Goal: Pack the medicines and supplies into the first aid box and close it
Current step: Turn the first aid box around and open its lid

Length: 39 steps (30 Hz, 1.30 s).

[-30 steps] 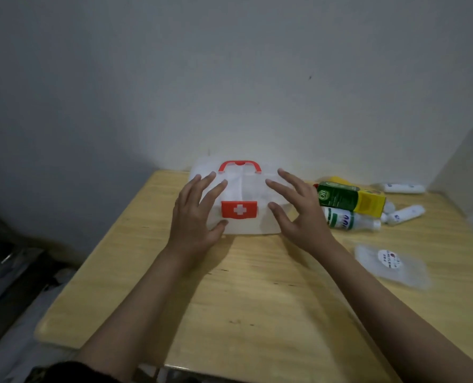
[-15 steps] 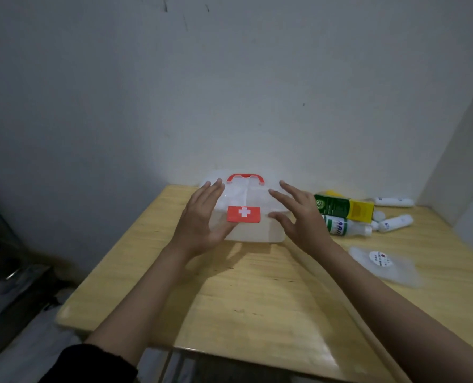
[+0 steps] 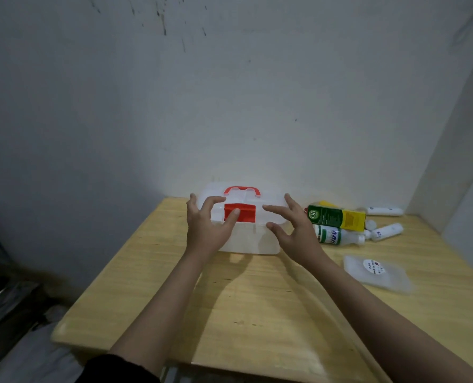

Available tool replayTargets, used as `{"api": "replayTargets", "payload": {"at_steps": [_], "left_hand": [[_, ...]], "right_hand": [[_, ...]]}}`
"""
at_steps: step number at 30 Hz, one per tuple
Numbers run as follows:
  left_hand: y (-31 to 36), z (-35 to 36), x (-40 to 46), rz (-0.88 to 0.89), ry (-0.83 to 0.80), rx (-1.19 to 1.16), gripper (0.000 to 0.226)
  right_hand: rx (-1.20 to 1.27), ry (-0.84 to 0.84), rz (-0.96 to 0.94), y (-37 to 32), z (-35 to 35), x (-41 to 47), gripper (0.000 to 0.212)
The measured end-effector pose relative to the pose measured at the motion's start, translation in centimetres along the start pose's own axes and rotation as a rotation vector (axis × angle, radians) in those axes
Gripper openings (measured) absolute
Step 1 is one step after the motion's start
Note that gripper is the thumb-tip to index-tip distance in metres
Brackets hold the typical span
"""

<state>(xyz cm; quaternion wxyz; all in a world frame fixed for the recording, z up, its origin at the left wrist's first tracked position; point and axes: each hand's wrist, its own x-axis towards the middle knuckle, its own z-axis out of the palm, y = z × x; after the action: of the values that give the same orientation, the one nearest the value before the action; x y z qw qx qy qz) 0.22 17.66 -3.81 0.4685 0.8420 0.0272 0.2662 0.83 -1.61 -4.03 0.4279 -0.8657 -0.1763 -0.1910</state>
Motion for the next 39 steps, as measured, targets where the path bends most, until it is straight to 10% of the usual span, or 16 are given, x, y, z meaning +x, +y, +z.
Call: {"api": "replayTargets", "payload": {"at_steps": [25, 39], "left_hand": [[4.3, -2.7, 3.1, -0.069, 0.096, -0.084, 0.081], [-2.4, -2.8, -1.4, -0.210, -0.132, -0.004, 0.107]], "right_hand": [[0.017, 0.117, -0.151, -3.3, -2.5, 3.8, 0.031], [0.190, 0.409, -0.046, -3.4, -2.4, 9.3, 0.018]]}}
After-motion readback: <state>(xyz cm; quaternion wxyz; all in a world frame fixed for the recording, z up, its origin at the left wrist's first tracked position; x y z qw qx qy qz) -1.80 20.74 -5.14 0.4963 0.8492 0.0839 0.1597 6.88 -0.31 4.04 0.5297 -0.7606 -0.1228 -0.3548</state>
